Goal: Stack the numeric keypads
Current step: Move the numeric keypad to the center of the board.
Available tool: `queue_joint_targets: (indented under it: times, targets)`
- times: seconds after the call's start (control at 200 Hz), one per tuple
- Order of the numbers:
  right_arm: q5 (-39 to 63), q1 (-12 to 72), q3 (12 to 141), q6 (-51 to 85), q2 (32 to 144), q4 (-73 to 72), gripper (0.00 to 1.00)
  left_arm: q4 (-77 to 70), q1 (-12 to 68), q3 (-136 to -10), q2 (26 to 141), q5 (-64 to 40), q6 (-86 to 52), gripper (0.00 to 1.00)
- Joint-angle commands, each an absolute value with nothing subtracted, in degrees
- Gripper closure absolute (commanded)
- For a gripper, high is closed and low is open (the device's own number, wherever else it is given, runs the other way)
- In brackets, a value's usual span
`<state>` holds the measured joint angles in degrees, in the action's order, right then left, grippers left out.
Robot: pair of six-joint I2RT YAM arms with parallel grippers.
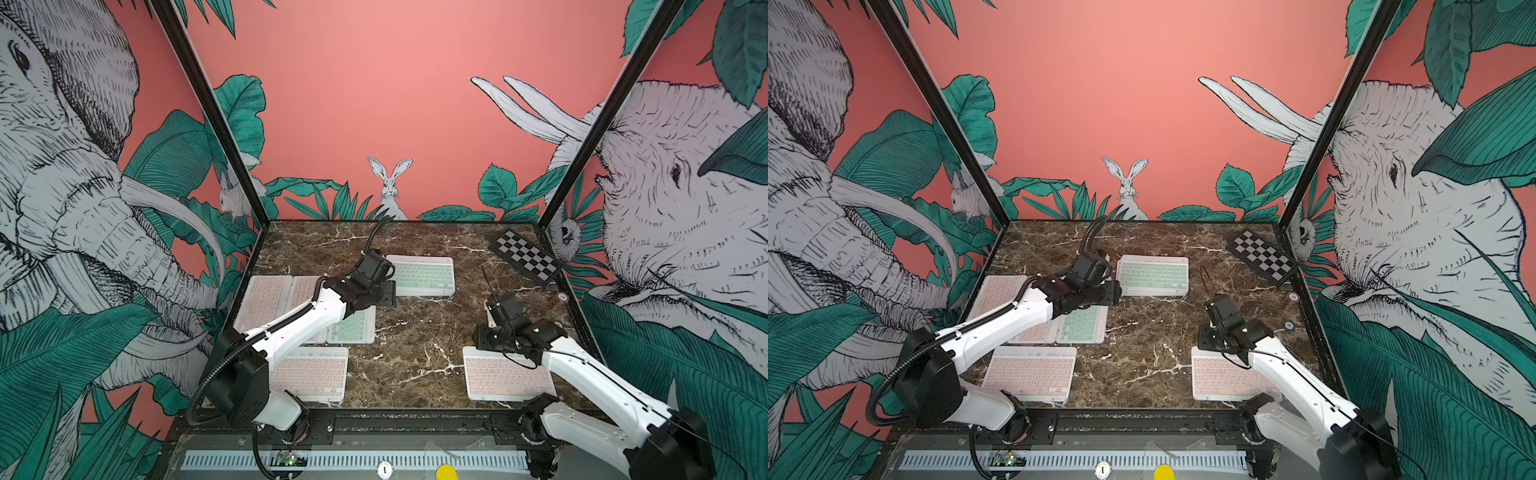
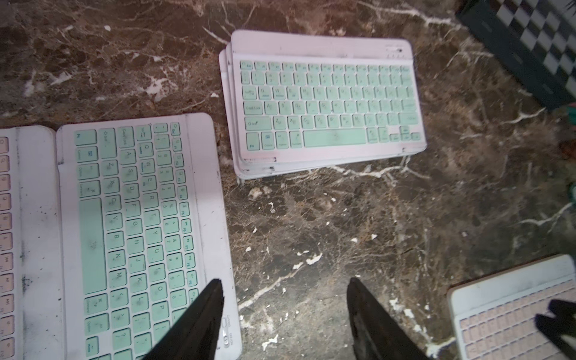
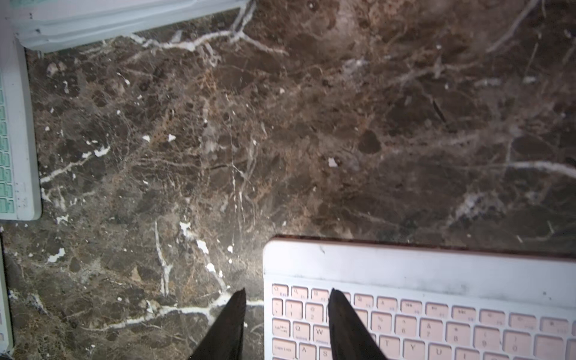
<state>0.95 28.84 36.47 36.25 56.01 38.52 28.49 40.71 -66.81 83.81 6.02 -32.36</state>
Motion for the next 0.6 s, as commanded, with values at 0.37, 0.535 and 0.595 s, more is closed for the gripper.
queue_joint_targets:
  times: [0.37, 0.535, 0.595]
  targets:
    - [3.45, 32.23, 28.85, 42.85, 62.54, 34.11, 0.56, 36.84, 40.52, -88.44, 88.92, -0.82, -41.75, 0.32]
    - [4.64, 32.34, 28.43, 43.4, 66.9, 29.24, 0.56, 33.17, 40.52, -90.15, 89.59, -5.59, -44.21, 0.3]
    - [5.03, 32.35, 28.48, 43.35, 68.44, 27.21, 0.56, 33.06, 40.52, -91.25, 90.26, -6.68, -44.76, 0.3]
